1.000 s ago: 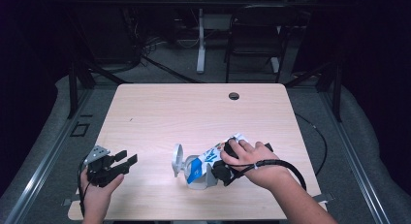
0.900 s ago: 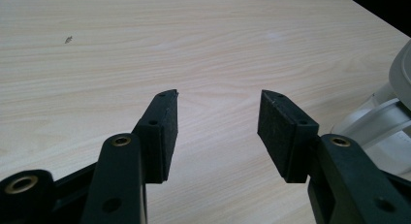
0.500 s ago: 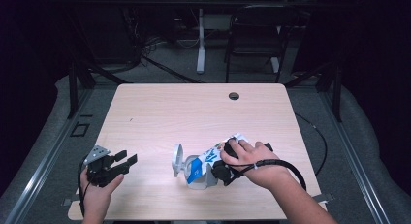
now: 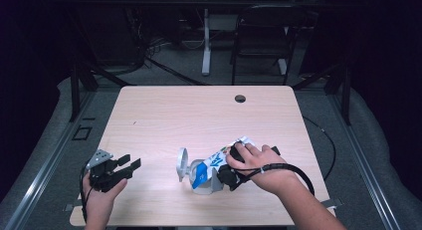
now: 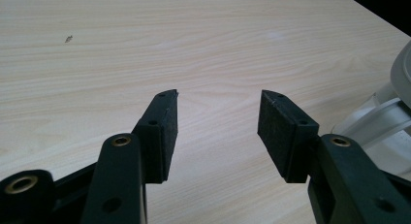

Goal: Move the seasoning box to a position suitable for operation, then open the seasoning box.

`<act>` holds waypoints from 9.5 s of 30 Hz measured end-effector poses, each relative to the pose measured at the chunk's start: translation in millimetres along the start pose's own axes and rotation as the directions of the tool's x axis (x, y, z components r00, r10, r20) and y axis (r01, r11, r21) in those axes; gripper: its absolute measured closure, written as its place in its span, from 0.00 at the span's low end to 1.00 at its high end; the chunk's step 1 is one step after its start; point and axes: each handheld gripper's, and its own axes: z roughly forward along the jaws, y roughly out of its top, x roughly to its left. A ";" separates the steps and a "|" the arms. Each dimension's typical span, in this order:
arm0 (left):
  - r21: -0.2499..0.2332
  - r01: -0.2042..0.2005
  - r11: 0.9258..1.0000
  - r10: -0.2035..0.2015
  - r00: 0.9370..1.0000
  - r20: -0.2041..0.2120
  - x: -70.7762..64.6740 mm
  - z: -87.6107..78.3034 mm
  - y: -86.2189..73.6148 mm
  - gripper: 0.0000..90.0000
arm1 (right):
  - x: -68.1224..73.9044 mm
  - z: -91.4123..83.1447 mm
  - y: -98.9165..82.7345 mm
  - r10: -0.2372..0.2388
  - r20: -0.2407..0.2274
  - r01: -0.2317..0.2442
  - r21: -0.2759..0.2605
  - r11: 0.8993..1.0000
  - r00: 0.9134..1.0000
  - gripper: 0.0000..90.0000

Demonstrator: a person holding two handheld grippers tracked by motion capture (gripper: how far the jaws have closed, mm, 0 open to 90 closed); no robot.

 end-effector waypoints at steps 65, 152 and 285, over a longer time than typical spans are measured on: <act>0.000 0.001 1.000 -0.001 1.000 0.002 0.2 0.4 -0.5 0.55 | -3.5 -5.7 0.6 -0.038 0.011 0.038 0.021 0.999 0.999 0.85; 0.006 0.008 1.000 -0.008 1.000 -0.003 1.9 1.9 -2.4 0.55 | -0.8 -4.4 0.3 0.016 0.020 -0.016 -0.006 1.000 1.000 0.92; 0.034 -0.004 0.999 0.004 1.000 -0.003 -4.4 8.5 -5.9 0.55 | 76.7 45.5 -70.0 0.878 -0.460 -0.979 -0.199 0.045 0.134 0.97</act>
